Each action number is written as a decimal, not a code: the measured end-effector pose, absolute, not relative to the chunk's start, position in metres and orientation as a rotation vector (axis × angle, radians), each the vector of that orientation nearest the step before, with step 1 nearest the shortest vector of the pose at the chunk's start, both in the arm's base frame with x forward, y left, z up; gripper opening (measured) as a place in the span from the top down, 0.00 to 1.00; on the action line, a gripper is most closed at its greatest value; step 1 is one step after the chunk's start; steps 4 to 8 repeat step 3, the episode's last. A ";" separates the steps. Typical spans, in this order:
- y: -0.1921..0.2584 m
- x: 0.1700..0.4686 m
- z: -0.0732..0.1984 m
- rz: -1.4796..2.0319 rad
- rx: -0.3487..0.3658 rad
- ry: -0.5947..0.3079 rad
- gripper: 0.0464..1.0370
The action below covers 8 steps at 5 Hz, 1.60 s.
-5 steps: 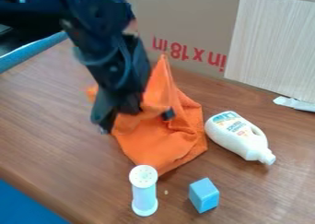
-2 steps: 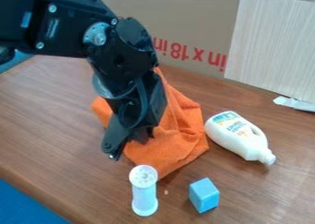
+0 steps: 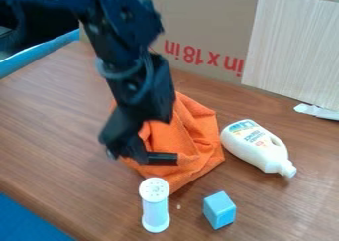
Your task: Fold the cloth from top left to bottom right
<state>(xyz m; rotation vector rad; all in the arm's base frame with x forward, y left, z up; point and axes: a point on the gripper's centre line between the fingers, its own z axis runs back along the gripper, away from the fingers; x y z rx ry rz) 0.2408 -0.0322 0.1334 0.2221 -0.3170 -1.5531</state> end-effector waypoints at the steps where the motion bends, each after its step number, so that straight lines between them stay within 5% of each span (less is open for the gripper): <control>1: -0.025 0.242 0.146 -1.595 0.092 -0.303 0.04; 3: 0.047 0.295 0.186 -1.201 0.074 -0.196 0.04; 8: 0.047 0.295 0.186 -1.201 0.074 -0.196 0.04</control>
